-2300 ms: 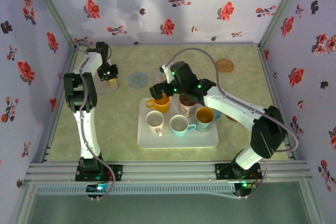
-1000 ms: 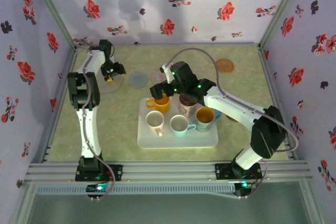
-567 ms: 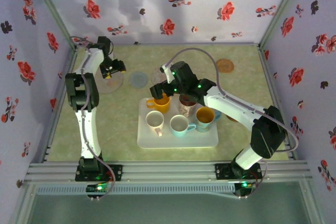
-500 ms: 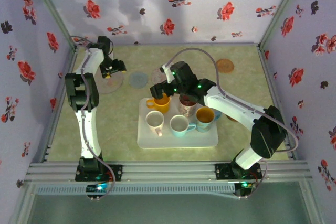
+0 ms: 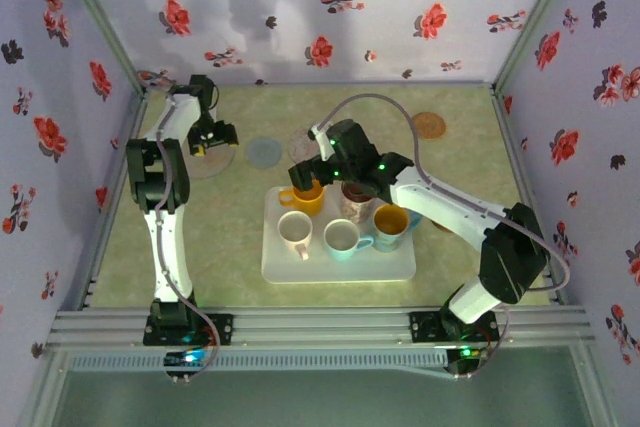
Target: Place the cup by the coaster
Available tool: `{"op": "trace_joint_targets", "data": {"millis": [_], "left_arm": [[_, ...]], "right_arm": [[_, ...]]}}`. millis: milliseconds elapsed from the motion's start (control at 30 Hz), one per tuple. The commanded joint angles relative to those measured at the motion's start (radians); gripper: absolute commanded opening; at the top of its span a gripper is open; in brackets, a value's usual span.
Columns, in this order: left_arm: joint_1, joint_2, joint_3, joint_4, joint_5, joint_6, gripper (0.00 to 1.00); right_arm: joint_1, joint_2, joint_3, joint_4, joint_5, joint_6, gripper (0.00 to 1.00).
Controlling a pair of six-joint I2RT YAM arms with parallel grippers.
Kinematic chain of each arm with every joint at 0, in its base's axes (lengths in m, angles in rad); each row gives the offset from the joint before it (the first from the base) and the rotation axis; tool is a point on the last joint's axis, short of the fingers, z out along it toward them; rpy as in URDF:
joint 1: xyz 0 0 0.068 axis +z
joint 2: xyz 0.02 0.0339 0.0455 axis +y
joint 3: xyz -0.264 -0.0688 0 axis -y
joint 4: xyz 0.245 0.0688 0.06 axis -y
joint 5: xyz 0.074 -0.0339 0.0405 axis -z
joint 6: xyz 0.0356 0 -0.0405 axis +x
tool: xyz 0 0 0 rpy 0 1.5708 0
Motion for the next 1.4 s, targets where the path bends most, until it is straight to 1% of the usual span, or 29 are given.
{"op": "trace_joint_targets", "data": {"millis": [0,133,333,500,700,833,1000,1067,1233,1367], "left_arm": [[-0.012,0.043,-0.016,-0.028,-0.020,0.025,0.79],[-0.019,0.061,-0.022,-0.031,-0.017,0.032,0.73],[-0.028,0.065,-0.024,-0.033,-0.018,0.031,0.57],[-0.036,0.063,-0.025,-0.034,-0.012,0.029,0.48],[-0.044,0.064,-0.014,-0.038,0.010,0.022,0.31],[-0.051,0.064,-0.004,-0.039,0.017,0.022,0.18],[-0.056,0.064,0.007,-0.043,0.028,0.026,0.10],[-0.059,0.065,0.015,-0.049,0.035,0.028,0.10],[-0.068,0.050,0.026,-0.053,0.038,0.036,0.25],[-0.071,0.048,0.040,-0.057,0.038,0.038,0.35]], "right_arm": [[-0.006,-0.026,-0.012,0.025,0.017,0.020,0.99],[-0.006,-0.028,-0.015,0.027,0.023,0.022,0.99],[-0.005,-0.031,-0.022,0.025,0.022,0.020,0.99],[-0.005,-0.034,-0.023,0.022,0.026,0.016,0.99],[-0.007,-0.039,-0.033,0.030,0.032,0.016,0.99],[-0.008,-0.035,-0.024,0.017,0.029,0.008,0.99],[-0.007,-0.038,-0.027,0.020,0.031,0.011,0.99],[-0.007,-0.036,-0.028,0.021,0.030,0.011,0.99],[-0.007,-0.035,-0.026,0.021,0.029,0.011,0.99],[-0.008,-0.031,-0.025,0.022,0.028,0.011,0.99]]}}
